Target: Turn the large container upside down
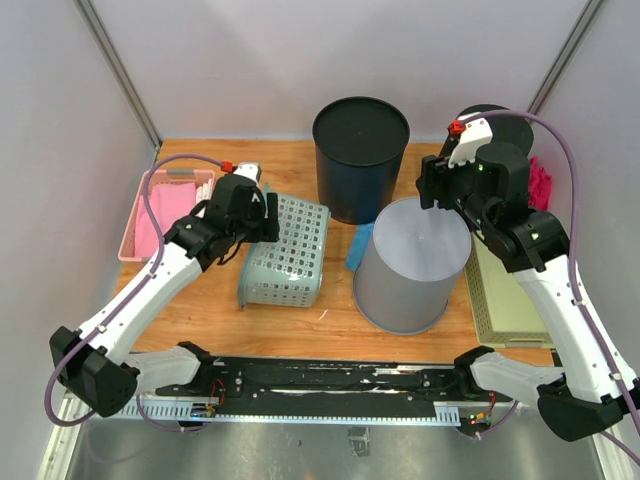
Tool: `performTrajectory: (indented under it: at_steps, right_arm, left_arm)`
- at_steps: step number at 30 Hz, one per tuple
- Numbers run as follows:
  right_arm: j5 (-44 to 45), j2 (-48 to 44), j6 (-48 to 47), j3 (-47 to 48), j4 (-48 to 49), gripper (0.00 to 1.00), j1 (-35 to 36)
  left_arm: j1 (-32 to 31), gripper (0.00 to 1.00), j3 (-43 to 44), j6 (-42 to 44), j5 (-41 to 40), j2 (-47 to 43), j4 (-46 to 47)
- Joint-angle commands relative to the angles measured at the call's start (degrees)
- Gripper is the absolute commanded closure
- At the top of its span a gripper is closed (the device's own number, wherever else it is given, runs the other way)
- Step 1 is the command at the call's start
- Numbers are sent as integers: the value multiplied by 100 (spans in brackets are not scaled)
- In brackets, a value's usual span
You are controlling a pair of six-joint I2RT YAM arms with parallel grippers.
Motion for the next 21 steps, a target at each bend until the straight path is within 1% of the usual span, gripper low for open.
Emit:
performTrajectory:
  at_steps: [1, 7, 12, 14, 16, 21]
  right_arm:
    - [-57, -35, 82, -47, 57, 31, -85]
    - [-67, -13, 83, -63, 55, 31, -80]
    - [-35, -15, 82, -69, 40, 31, -85]
    - [-43, 5, 82, -39, 28, 32, -85]
    - [-39, 9, 81, -14, 15, 32, -85]
    - [-30, 13, 84, -8, 16, 32, -85]
  left_arm:
    - [-33, 24, -108, 32, -685, 95, 80]
    - [-69, 37, -125, 185, -680, 385, 232]
    - [-85, 56, -147, 269, -934, 498, 285]
    - [-85, 67, -135, 281, -929, 519, 284]
    - [-85, 76, -91, 250, -846, 501, 286]
    - [-77, 87, 30, 156, -546, 323, 391]
